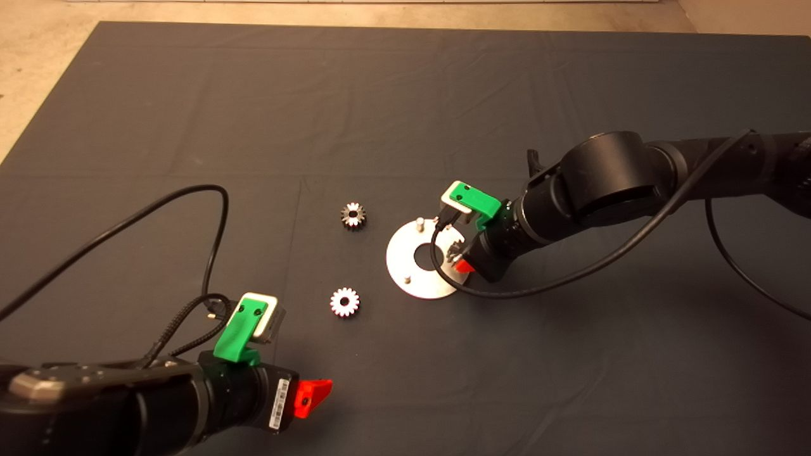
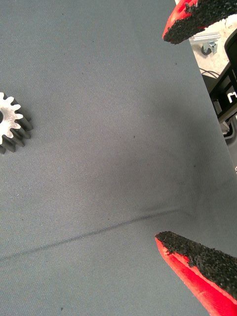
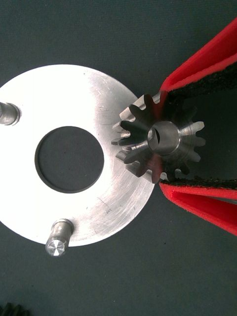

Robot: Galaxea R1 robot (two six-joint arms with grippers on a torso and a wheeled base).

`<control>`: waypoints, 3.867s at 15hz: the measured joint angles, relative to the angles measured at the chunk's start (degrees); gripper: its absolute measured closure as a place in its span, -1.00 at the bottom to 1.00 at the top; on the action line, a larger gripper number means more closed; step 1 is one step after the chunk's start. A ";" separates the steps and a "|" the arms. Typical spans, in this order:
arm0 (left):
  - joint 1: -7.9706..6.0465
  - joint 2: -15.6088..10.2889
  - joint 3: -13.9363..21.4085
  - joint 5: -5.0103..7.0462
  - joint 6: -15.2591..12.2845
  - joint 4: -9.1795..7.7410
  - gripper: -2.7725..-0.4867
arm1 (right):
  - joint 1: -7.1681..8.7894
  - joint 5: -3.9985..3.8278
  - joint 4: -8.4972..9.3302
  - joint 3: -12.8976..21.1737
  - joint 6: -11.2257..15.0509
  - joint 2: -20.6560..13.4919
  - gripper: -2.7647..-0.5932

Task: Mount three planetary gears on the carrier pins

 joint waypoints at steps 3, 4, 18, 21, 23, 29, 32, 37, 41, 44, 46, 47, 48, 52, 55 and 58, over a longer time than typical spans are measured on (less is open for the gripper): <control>0.00 0.00 0.00 -0.01 -0.21 0.00 -0.98 | 0.00 -0.18 0.00 0.00 -0.68 0.00 0.67; 0.02 0.00 0.00 -0.01 -0.22 0.00 -0.98 | 0.00 -0.18 0.00 0.00 -1.17 0.00 0.67; 0.02 0.00 0.00 -0.01 -0.63 0.00 -0.98 | -0.02 -0.32 0.00 -1.43 -3.59 0.01 0.67; 0.00 0.00 0.00 0.00 -0.63 0.00 -0.98 | -0.55 -0.41 0.00 -1.88 -4.00 0.01 0.67; 0.00 0.00 0.00 -0.03 -0.63 0.01 -0.98 | -0.98 -0.25 0.00 -1.88 -4.07 0.01 0.67; 0.00 0.00 0.00 -0.01 -0.63 0.00 -0.98 | -0.98 -0.54 0.00 -1.87 -4.07 0.01 0.67; 0.00 0.00 0.00 -0.02 -0.63 0.02 -0.98 | -0.99 -0.54 0.00 -1.87 -4.10 0.01 0.67; 0.00 0.00 0.00 -0.03 -0.66 0.00 -0.98 | -1.00 -0.55 0.00 -1.87 -4.33 0.01 0.67; 0.00 0.00 0.00 -0.01 -0.66 0.02 -0.98 | -1.00 -0.57 0.00 -1.82 -4.33 0.04 0.68; 0.00 0.00 0.00 -0.01 -0.66 0.00 -0.98 | -1.00 -0.58 0.00 -1.82 -4.33 0.15 0.67; 0.00 -0.02 0.00 -0.03 -0.66 0.00 -0.98 | -0.98 -0.73 0.00 -1.79 -4.40 0.20 0.68; 0.00 -0.02 0.00 -0.01 -0.66 0.00 -0.98 | -0.98 -0.76 0.00 -1.79 -4.52 0.22 0.68; 0.00 -0.02 0.00 -0.01 -0.66 0.00 -0.98 | -1.00 -0.74 0.00 -1.81 -4.74 0.22 0.67; 0.00 -0.01 0.00 -0.01 -0.66 0.00 -0.98 | -0.99 -0.73 0.00 -1.82 -8.67 0.22 0.67; 0.00 0.00 0.00 -0.03 -0.66 0.00 -0.98 | -1.00 -0.93 0.00 -1.79 -9.23 0.23 0.68; 0.00 0.00 0.00 -0.03 -0.66 0.00 -0.98 | -1.00 -1.28 0.01 -1.67 -9.25 0.37 0.68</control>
